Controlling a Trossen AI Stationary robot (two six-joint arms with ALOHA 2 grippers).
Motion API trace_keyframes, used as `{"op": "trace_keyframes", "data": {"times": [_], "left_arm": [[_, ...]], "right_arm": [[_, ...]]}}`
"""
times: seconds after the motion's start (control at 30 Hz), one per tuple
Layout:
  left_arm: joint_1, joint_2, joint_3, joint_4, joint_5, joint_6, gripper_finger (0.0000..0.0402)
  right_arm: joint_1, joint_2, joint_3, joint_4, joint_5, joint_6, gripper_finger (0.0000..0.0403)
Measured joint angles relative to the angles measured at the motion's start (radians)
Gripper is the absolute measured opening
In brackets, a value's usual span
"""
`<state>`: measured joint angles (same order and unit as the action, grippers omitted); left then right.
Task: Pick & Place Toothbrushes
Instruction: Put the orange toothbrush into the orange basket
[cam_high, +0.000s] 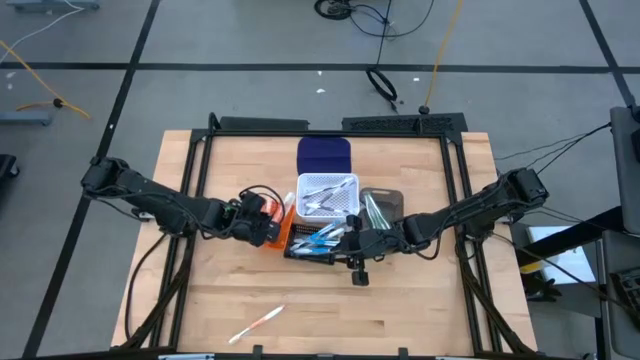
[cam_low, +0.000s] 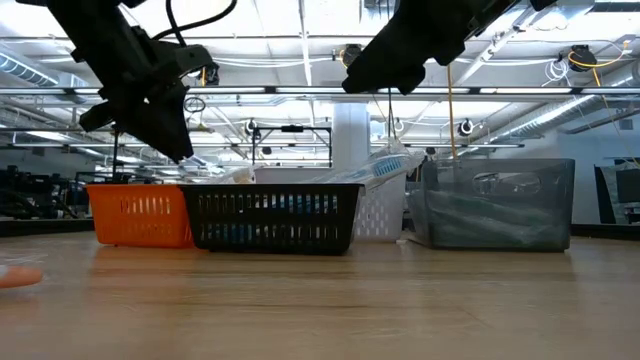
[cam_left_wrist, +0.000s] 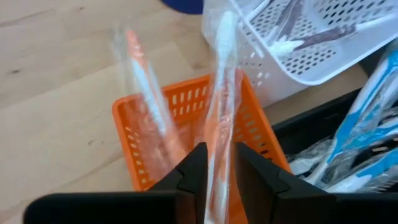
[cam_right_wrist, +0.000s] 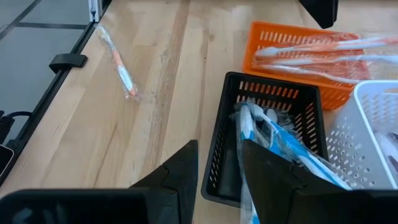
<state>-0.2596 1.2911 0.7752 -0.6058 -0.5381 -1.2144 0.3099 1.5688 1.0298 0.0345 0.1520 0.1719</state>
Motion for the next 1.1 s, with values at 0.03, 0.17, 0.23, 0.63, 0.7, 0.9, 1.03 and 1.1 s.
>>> {"op": "trace_keyframes", "data": {"times": [0.03,0.17,0.23,0.63,0.7,0.9,1.03,1.1], "left_arm": [[0.000,0.000,0.000,-0.003,0.001,0.001,0.0083],[0.000,-0.004,0.000,-0.004,-0.013,0.058,0.0097],[0.000,-0.005,0.000,0.007,-0.004,0.083,0.0098],[-0.139,-0.005,0.000,0.088,0.272,0.094,0.0099],[-0.195,-0.005,0.000,0.130,0.282,0.094,0.0099],[-0.364,0.032,0.000,0.248,0.278,0.035,0.0099],[-0.443,0.099,0.000,0.316,0.276,-0.048,0.0099],[-0.472,0.134,0.000,0.347,0.278,-0.079,0.0099]], "right_arm": [[0.000,0.000,0.000,0.000,0.000,0.000,0.0116],[0.000,0.000,0.000,0.000,0.000,0.000,0.0116],[0.000,0.000,0.000,-0.001,0.000,0.000,0.0116],[0.000,0.000,0.000,-0.009,0.000,0.000,0.0116],[0.000,0.000,0.000,-0.009,0.000,0.000,0.0116],[0.000,0.000,0.000,-0.008,0.000,0.000,0.0116],[0.000,0.000,0.000,-0.007,0.000,0.000,0.0116],[0.000,0.000,0.000,-0.005,0.001,0.000,0.0116]]}}
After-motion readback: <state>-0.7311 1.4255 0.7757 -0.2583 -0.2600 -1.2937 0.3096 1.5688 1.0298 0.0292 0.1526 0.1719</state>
